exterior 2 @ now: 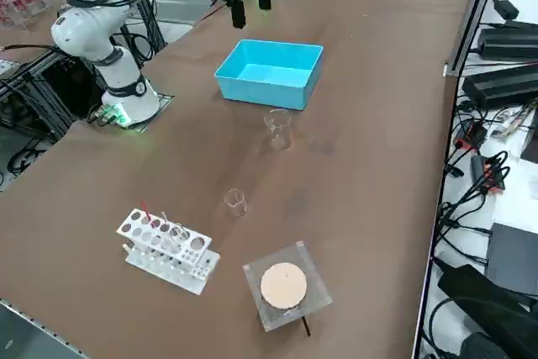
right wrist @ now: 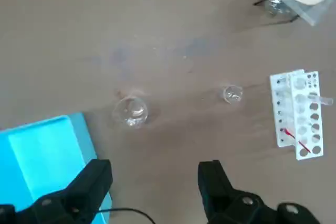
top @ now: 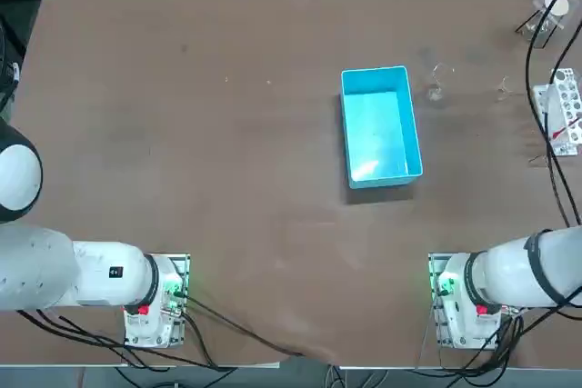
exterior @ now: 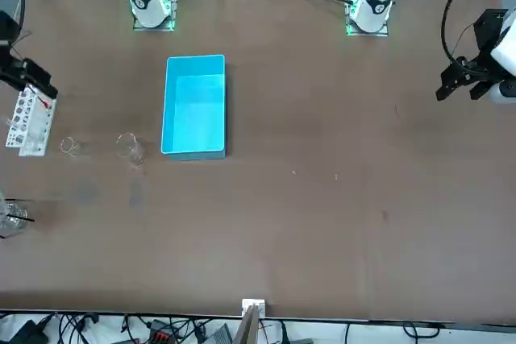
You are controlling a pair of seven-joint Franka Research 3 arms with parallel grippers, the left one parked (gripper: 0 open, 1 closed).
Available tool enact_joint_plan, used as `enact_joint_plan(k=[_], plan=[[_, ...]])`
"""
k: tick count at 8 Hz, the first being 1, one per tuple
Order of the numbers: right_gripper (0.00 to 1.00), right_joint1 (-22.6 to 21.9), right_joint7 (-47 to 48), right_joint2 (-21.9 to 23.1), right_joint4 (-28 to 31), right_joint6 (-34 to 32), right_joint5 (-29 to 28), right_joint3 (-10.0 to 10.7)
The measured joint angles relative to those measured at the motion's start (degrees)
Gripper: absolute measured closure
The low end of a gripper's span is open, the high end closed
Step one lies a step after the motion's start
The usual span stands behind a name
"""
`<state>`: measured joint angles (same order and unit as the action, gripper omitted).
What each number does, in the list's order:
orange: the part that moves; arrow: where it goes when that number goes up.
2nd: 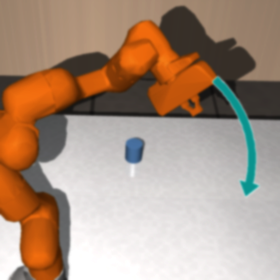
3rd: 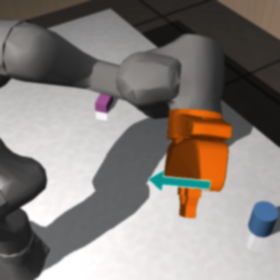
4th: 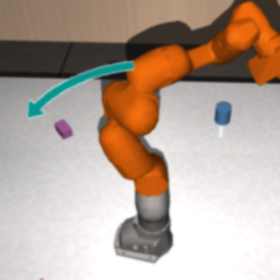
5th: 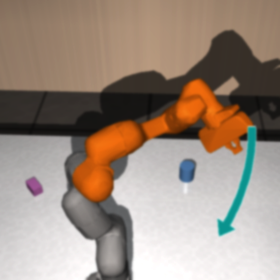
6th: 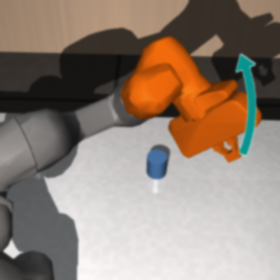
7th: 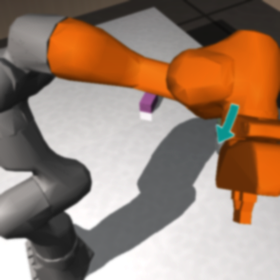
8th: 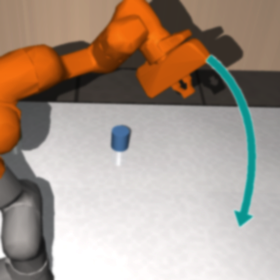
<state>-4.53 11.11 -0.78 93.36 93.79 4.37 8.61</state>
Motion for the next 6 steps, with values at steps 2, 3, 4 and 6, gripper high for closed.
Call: enact_joint_plan(k=[2, 3, 4, 6], plan=[[0.01, 0.25, 10.95, -0.91, 3.0, 3.04, 4.56, 0.1], [0.01, 0.25, 15.7, -1.36, 4.37, 3.71, 5.74, 0.1], [0.01, 0.27, 19.81, -1.76, 5.5, 3.98, 6.51, 0.11], [0.01, 0.25, 30.34, -2.92, 6.96, 5.28, 8.16, 0.1]])
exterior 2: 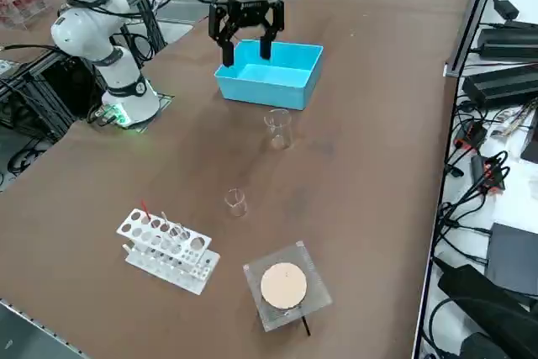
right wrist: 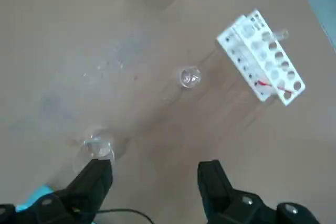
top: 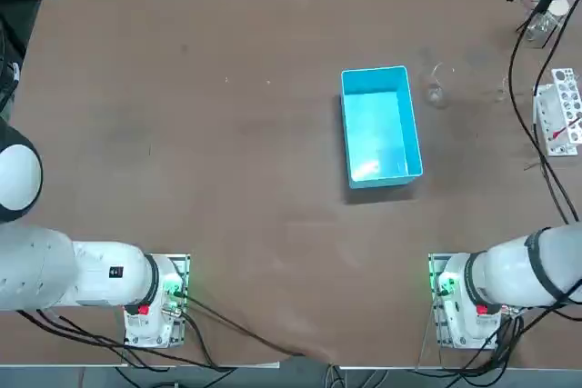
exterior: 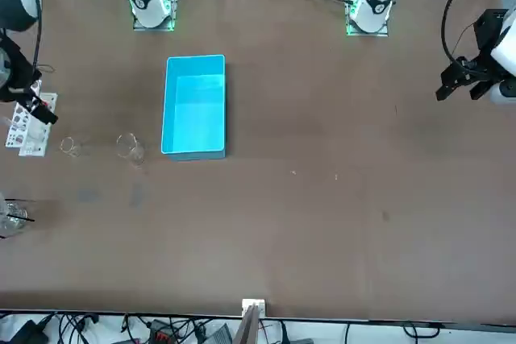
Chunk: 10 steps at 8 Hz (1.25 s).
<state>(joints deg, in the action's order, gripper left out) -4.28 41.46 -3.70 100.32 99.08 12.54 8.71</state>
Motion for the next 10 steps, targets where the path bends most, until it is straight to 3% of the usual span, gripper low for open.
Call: enact_joint_plan(k=[5, 10], plan=[[0.01, -0.98, 29.01, -2.84, 6.99, 7.74, 11.73, -0.36], [0.01, -3.53, 61.94, -10.28, 10.61, 8.41, 32.65, -0.54]])
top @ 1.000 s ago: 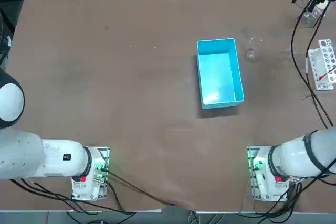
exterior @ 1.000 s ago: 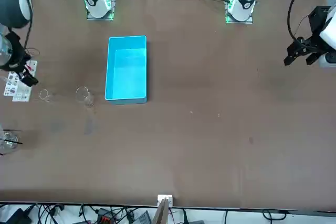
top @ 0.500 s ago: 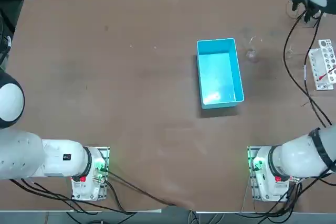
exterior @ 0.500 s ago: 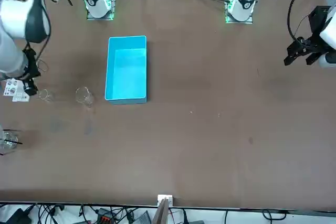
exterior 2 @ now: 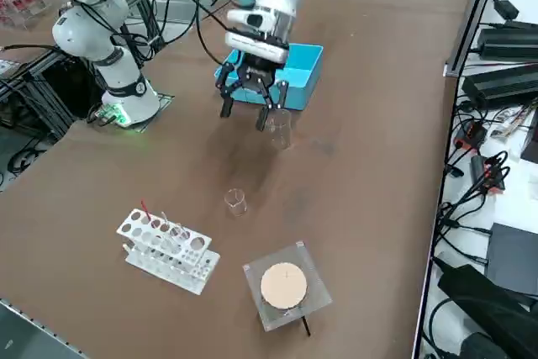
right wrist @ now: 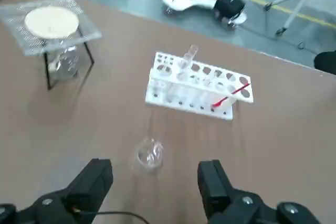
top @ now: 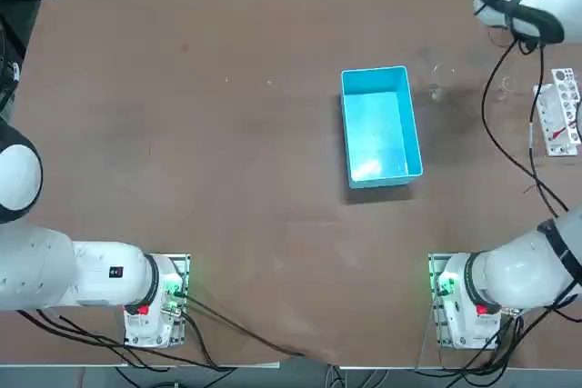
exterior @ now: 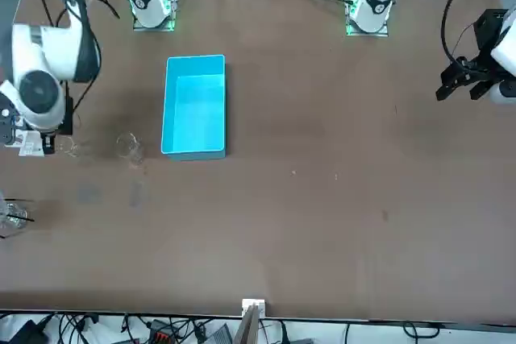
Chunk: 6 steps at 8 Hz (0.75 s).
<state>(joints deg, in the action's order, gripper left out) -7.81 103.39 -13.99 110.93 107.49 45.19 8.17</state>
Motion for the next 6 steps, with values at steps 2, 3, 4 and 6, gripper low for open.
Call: enact_joint_plan(k=[2, 3, 4, 6], plan=[[0.01, -0.17, 12.77, -5.9, 0.47, -2.76, 9.38, -0.04], [0.03, -0.14, 17.62, -9.03, 0.61, -4.48, 12.82, 0.03], [0.04, -0.13, 22.31, -11.89, 0.66, -6.05, 15.62, 0.06], [0.06, -0.08, 31.31, -16.43, 0.65, -10.4, 20.13, 0.1]])
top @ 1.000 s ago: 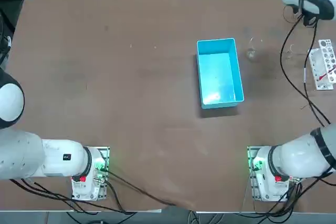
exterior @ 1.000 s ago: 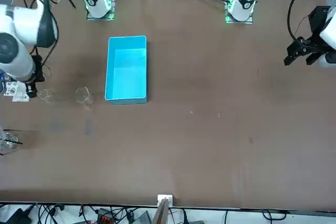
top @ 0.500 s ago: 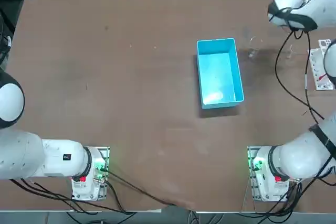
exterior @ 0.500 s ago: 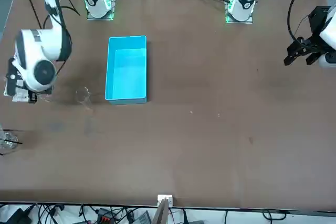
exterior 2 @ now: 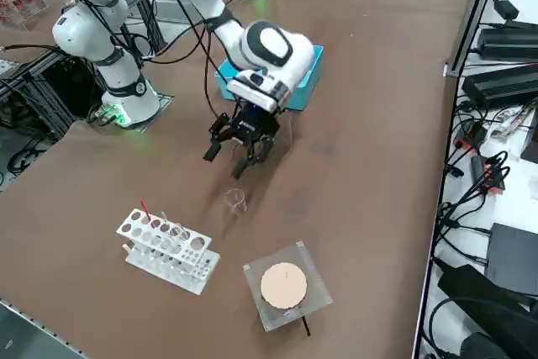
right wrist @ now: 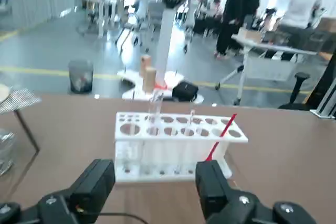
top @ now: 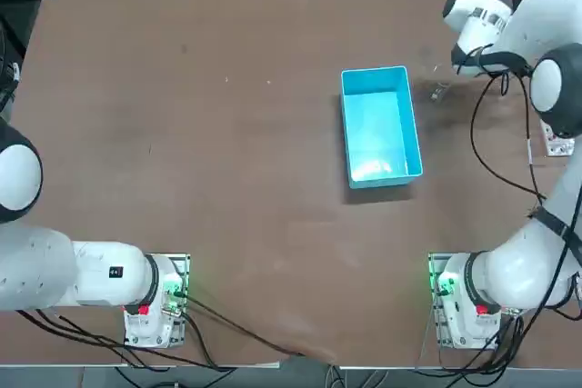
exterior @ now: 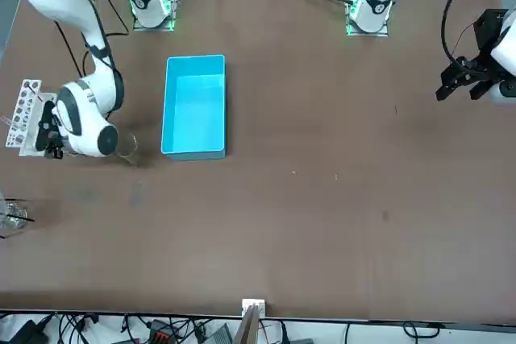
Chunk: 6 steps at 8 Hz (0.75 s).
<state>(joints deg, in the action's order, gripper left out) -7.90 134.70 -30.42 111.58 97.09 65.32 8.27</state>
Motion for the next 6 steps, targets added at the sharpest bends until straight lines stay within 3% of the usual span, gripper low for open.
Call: enact_joint_plan(k=[6], plan=[[0.11, 1.97, 13.58, -4.69, 0.4, -5.49, 7.27, 0.49]])
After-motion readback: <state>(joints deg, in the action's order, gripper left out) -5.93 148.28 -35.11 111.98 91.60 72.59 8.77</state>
